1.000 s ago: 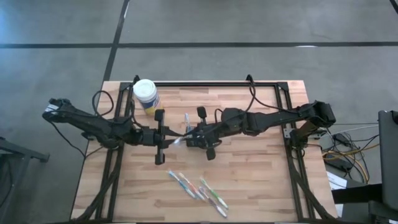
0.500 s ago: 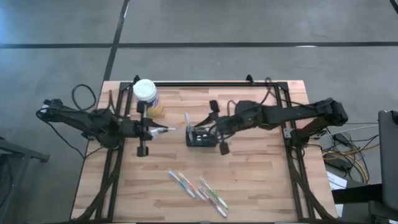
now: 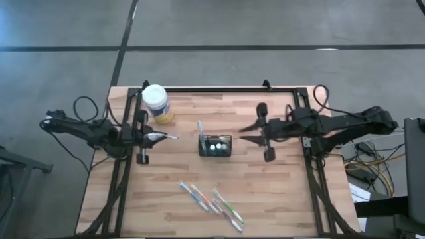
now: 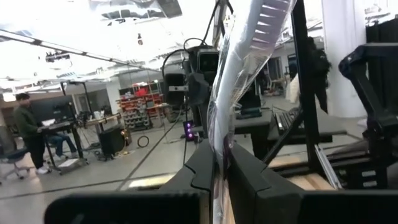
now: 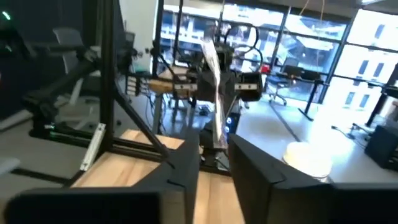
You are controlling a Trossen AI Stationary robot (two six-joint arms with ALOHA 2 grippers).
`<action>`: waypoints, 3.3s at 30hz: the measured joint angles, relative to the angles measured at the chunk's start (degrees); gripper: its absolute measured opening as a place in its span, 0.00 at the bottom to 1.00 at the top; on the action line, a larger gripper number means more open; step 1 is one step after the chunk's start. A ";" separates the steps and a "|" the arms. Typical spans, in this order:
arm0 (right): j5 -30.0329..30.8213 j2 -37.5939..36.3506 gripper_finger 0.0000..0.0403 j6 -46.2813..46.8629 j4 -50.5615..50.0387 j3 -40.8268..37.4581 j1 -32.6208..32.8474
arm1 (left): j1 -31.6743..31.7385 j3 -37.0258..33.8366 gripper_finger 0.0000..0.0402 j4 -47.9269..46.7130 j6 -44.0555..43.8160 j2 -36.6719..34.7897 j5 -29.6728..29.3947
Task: Pick & Place toothbrushing station
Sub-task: Put the right purple toothbrush into the wire organizer
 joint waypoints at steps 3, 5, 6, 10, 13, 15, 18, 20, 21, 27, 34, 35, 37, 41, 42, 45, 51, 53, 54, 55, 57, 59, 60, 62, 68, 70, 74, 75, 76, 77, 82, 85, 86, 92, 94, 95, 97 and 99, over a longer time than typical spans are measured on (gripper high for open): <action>0.36 -3.99 0.10 0.18 4.85 -8.17 0.19 | 0.00 -4.22 0.06 1.20 -0.24 -1.65 0.00; 0.52 -5.37 0.05 0.09 8.25 -13.43 0.13 | 0.24 -6.50 0.06 1.59 0.02 -2.54 -0.17; 0.56 -5.91 0.04 0.37 10.15 -15.98 0.12 | 0.31 -7.32 0.06 1.77 0.33 -2.86 -0.49; 0.54 -8.19 0.02 1.00 19.36 -24.12 0.13 | 0.42 -9.21 0.06 1.78 0.70 -3.73 -2.16; 0.80 -8.53 0.02 1.34 25.23 -29.35 0.13 | 0.50 -10.07 0.06 1.73 1.00 -3.83 -2.88; 0.98 -8.55 0.02 1.37 30.38 -32.17 0.11 | 0.52 -10.61 0.06 1.72 1.13 -3.85 -4.30; 1.88 -8.66 0.02 1.89 36.51 -35.62 0.11 | 0.56 -11.46 0.06 1.70 0.90 -3.83 -6.25; 2.05 -8.57 0.02 3.03 39.01 -37.18 0.07 | 0.59 -11.61 0.06 1.48 0.18 -3.78 -6.28; 2.05 -8.64 0.02 3.62 39.89 -37.52 0.09 | 0.59 -11.61 0.06 1.48 -0.15 -3.78 -6.25; 2.02 -9.75 0.02 5.69 40.35 -38.81 0.12 | 0.55 -11.61 0.06 1.49 -0.65 -3.85 -6.13; 2.02 -9.69 0.02 5.26 40.40 -39.05 0.11 | 0.57 -11.59 0.06 1.18 -0.37 -3.78 -5.99; 2.01 -9.69 0.02 4.94 40.34 -39.05 0.11 | 0.59 -11.59 0.06 1.16 -0.37 -3.64 -5.97; 2.02 -9.66 0.02 4.35 39.98 -39.01 0.11 | 0.59 -11.59 0.06 1.17 -0.37 -3.29 -5.97; 1.99 -9.66 0.02 3.38 40.00 -38.94 0.11 | 0.59 -11.57 0.06 2.21 -0.32 -1.55 -5.97; 2.00 -9.66 0.02 2.95 40.00 -38.96 0.09 | 0.59 -11.56 0.06 3.28 -0.33 -0.79 -5.91; 1.99 -9.66 0.02 2.60 39.41 -38.98 0.06 | 0.59 -11.54 0.06 6.73 -0.15 2.26 -3.56; 2.00 -9.64 0.02 3.68 39.03 -39.01 0.01 | 0.59 -11.54 0.06 14.74 0.06 9.79 -1.47; 2.01 -9.64 0.02 4.17 39.02 -39.01 0.00 | 0.59 -11.54 0.06 16.95 0.83 12.39 -1.01; 2.00 -9.64 0.02 4.21 39.04 -39.00 0.00 | 0.61 -11.58 0.06 17.15 1.13 13.71 -0.98; 2.00 -9.64 0.02 4.30 39.01 -39.02 0.00 | 0.80 -11.59 0.06 18.51 1.19 14.95 -0.95; 2.00 -9.64 0.02 4.32 38.94 -39.04 0.00 | 1.64 -11.41 0.06 21.32 1.20 17.86 -1.01; 2.00 -9.55 0.02 4.18 38.94 -39.05 0.00 | 2.49 -11.43 0.06 23.92 1.11 21.15 -1.09; 2.01 -9.55 0.02 3.97 38.87 -39.05 0.00 | 2.83 -11.44 0.06 25.56 1.11 22.81 -1.09; 2.19 -9.55 0.02 3.50 38.92 -39.05 0.00 | 3.47 -11.49 0.06 29.27 0.87 25.40 -0.95; 3.39 -9.55 0.02 3.09 38.89 -39.05 0.00 | 7.87 -7.31 0.06 29.39 -3.22 33.42 3.99; 3.40 -9.55 0.02 3.30 38.88 -39.05 0.00 | 9.04 -5.35 0.06 30.09 -3.53 35.67 5.72; 3.40 -9.34 0.02 3.43 38.66 -39.05 0.00 | 11.24 -3.04 0.06 29.55 -4.94 39.90 8.62; 3.40 -9.29 0.02 3.41 38.62 -39.05 0.00 | 11.63 -2.68 0.06 29.61 -5.31 40.67 9.31; 3.40 -9.29 0.02 3.36 38.59 -39.05 0.00 | 11.95 -2.44 0.06 29.70 -5.63 41.40 9.59; 3.40 -9.29 0.02 3.34 38.43 -39.07 0.00 | 12.32 -2.32 0.06 29.88 -5.98 42.07 9.77; 3.40 -9.29 0.02 3.28 37.39 -39.07 0.00 | 13.78 -2.32 0.06 30.79 -6.84 45.09 9.77; 3.40 -9.29 0.02 3.25 37.39 -39.07 0.00 | 14.58 -2.32 0.06 31.30 -7.02 46.97 10.16; 3.40 -9.30 0.02 3.19 37.44 -39.04 0.00 | 14.83 -2.32 0.06 31.32 -7.02 47.69 10.19; 3.47 -9.41 0.02 0.05 37.45 -37.25 0.00 | 16.06 -2.33 0.06 31.33 -6.08 51.27 10.59; 3.55 -9.34 0.02 -0.52 37.44 -36.65 0.00 | 16.48 -2.34 0.06 31.38 -5.51 52.20 10.80; 3.55 -9.34 0.02 -0.68 37.42 -36.42 0.00 | 16.72 -2.34 0.06 31.70 -5.20 52.68 10.80; 3.55 -9.34 0.02 -0.83 37.42 -35.89 0.00 | 17.12 -2.34 0.06 31.99 -4.84 53.40 10.78; 3.55 -9.34 0.02 -0.79 37.42 -35.44 0.00 | 17.43 -2.34 0.06 32.37 -4.67 53.70 10.78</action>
